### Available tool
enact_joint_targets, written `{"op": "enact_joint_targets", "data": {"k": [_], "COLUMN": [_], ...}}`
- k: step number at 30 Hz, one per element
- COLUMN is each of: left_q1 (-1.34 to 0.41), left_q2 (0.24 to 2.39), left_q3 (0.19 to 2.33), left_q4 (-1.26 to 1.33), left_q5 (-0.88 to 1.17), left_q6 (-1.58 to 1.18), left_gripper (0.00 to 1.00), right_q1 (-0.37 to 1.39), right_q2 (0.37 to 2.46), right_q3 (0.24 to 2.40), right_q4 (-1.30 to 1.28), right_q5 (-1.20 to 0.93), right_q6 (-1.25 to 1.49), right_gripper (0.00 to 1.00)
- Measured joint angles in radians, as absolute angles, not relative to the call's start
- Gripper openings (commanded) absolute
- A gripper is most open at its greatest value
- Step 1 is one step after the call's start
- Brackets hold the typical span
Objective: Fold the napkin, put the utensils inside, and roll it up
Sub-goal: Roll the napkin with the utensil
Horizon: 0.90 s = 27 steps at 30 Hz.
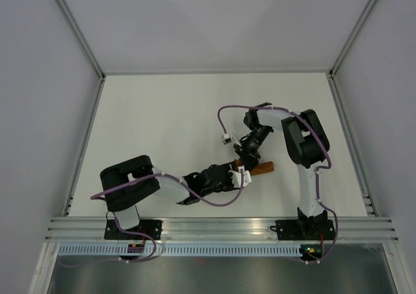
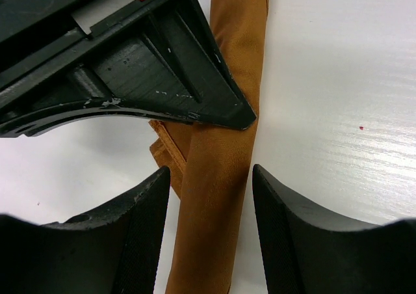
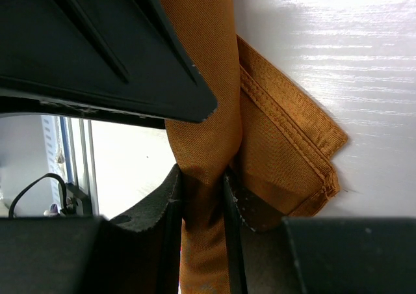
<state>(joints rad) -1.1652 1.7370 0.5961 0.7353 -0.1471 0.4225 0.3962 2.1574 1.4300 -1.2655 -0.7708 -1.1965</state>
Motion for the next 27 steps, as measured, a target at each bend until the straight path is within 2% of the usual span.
{"op": "enact_joint_targets", "data": {"k": [11, 19, 20, 22, 23, 26, 27], "left_q1": [-1.174, -1.182, -1.182, -1.186, -1.188, -1.193, -1.193], "left_q2": [1.824, 1.86, 1.864, 1.873, 1.874, 1.877, 1.877], "left_q3": [0.624, 0.63, 0.63, 0.631, 0.632, 0.637, 0.637], "left_q4": [0.788, 0.826, 0.83, 0.841, 0.842, 0.843, 0.842], "left_q5": [-0.148, -0.156, -0.156, -0.157, -0.156, -0.155, -0.155], "left_q6": [0.439, 0.446, 0.446, 0.447, 0.447, 0.448, 0.448], "left_gripper": [0.57, 0.33, 0.28, 0.21, 0.14, 0.06, 0.04], "right_q1": [0.391, 0.39, 0.389, 0.389, 0.388, 0.384, 0.383], "right_q2": [2.176, 2.183, 2.184, 2.187, 2.188, 2.189, 2.189], "right_q3": [1.439, 1.442, 1.443, 1.443, 1.443, 1.443, 1.443], "right_q4": [-1.299, -1.308, -1.31, -1.314, -1.316, -1.321, -1.321], "right_q5": [-0.771, -0.77, -0.77, -0.77, -0.77, -0.768, -0.767], "right_q6": [-1.189, -1.177, -1.177, -1.173, -1.172, -1.17, -1.169], "right_gripper": [0.1, 0.11, 0.1, 0.14, 0.15, 0.29, 0.39]}}
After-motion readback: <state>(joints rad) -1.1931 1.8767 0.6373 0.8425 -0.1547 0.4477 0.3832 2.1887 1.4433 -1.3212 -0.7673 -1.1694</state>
